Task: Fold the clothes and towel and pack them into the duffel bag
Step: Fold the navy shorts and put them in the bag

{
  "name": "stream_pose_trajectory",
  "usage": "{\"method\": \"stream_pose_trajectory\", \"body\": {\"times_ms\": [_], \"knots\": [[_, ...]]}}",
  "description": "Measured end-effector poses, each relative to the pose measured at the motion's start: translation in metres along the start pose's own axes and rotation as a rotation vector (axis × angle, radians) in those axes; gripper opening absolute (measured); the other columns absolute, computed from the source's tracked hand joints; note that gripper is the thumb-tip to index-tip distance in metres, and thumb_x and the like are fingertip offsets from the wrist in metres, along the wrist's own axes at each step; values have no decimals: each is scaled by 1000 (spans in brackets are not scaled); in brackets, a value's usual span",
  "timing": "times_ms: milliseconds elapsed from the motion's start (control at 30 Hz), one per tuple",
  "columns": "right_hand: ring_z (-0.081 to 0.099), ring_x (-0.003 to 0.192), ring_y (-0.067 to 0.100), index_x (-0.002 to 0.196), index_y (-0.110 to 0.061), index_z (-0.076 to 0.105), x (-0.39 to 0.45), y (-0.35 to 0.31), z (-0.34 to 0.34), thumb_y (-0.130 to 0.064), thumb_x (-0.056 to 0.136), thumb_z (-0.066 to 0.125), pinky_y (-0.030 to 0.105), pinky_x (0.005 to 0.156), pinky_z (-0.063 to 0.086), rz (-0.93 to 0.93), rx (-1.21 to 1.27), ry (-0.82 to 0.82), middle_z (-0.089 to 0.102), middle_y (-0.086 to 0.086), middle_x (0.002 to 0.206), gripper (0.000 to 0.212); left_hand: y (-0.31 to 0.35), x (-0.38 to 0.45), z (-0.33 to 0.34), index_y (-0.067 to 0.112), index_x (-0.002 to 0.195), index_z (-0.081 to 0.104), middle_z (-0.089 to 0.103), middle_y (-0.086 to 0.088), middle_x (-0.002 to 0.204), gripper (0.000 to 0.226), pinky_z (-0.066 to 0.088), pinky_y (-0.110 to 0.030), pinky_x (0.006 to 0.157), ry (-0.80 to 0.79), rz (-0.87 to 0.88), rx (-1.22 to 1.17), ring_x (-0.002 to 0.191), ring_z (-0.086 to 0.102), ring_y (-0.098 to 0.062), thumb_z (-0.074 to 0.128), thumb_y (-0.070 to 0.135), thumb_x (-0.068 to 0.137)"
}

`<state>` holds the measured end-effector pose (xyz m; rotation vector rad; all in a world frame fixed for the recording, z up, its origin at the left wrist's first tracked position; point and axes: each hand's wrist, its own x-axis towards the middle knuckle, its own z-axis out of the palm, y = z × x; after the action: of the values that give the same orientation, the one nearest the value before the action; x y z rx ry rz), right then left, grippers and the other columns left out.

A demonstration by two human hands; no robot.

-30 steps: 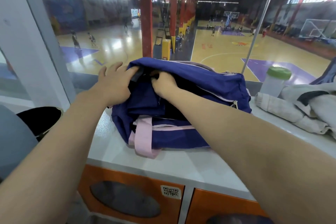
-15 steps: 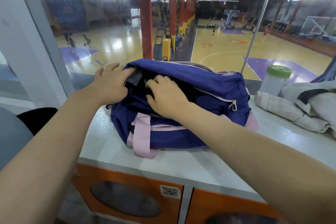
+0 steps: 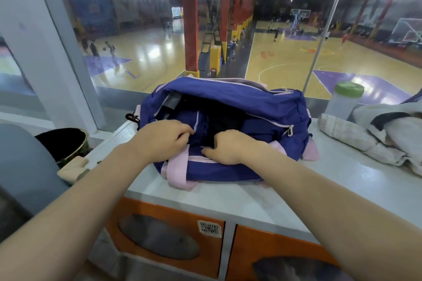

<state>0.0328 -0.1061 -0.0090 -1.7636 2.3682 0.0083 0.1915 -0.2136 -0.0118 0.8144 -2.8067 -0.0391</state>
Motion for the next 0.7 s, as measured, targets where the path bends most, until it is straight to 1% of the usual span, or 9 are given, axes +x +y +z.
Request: {"method": "stream_pose_trajectory", "body": {"times_ms": [67,167,233,300,367,467,533,600,700], "knots": [[55,109,32,118,-12,57,0,3,-2,-59,88,49,35,83,44,-2,11,-40,59,11,121,56,2,-3,4,33,129,58,60,8,132,55,46,-39,95,-51,-13,25,119,54,-15,22,41,89],[58,107,30,122,-10,55,-5,1,-8,-54,87,57,33,81,45,-30,61,-85,61,8,119,56,4,-5,3,29,139,49,52,6,143,45,41,-39,102,-138,-61,19,129,48,-16,28,32,99],[59,104,29,116,-14,60,-11,-2,-12,-48,87,59,34,80,43,-108,15,-1,63,5,113,44,9,-3,-1,26,142,45,50,1,144,44,39,-38,104,-168,-81,12,130,47,-19,31,28,100],[58,103,29,115,-19,59,-20,-5,-14,-32,88,59,33,74,38,-218,-13,127,64,5,111,30,12,1,-7,24,141,46,54,-4,139,43,39,-37,101,-186,-89,5,125,50,-24,31,26,101],[58,101,29,116,-21,58,-32,-9,-18,-19,87,56,33,71,40,-325,25,236,64,6,111,29,15,5,-14,21,130,54,61,-8,129,36,41,-36,94,-186,-94,-29,114,54,-26,30,24,102],[59,95,29,110,-19,64,-51,-12,-25,-14,84,55,40,79,46,-511,-15,468,65,5,103,28,16,10,-27,13,111,61,63,-11,120,34,37,-32,90,-199,-96,-112,108,54,-27,28,20,103],[60,83,28,99,-15,69,-63,-9,-24,-15,82,57,41,73,45,-613,-141,561,65,4,89,20,15,13,-32,6,104,63,62,-12,118,40,34,-31,93,-235,-134,-113,109,52,-27,27,23,103],[59,73,25,93,-15,70,-72,-4,-16,-16,79,63,36,64,42,-670,-225,625,63,2,81,15,12,15,-35,5,100,63,62,-11,113,45,35,-33,96,-260,-159,-80,109,52,-27,26,31,102],[58,67,21,93,-16,71,-76,-2,-5,-15,73,71,33,60,41,-698,-196,695,62,0,77,20,16,15,-42,4,82,64,62,-9,93,59,38,-37,89,-260,-15,4,93,53,-27,21,44,88]]}}
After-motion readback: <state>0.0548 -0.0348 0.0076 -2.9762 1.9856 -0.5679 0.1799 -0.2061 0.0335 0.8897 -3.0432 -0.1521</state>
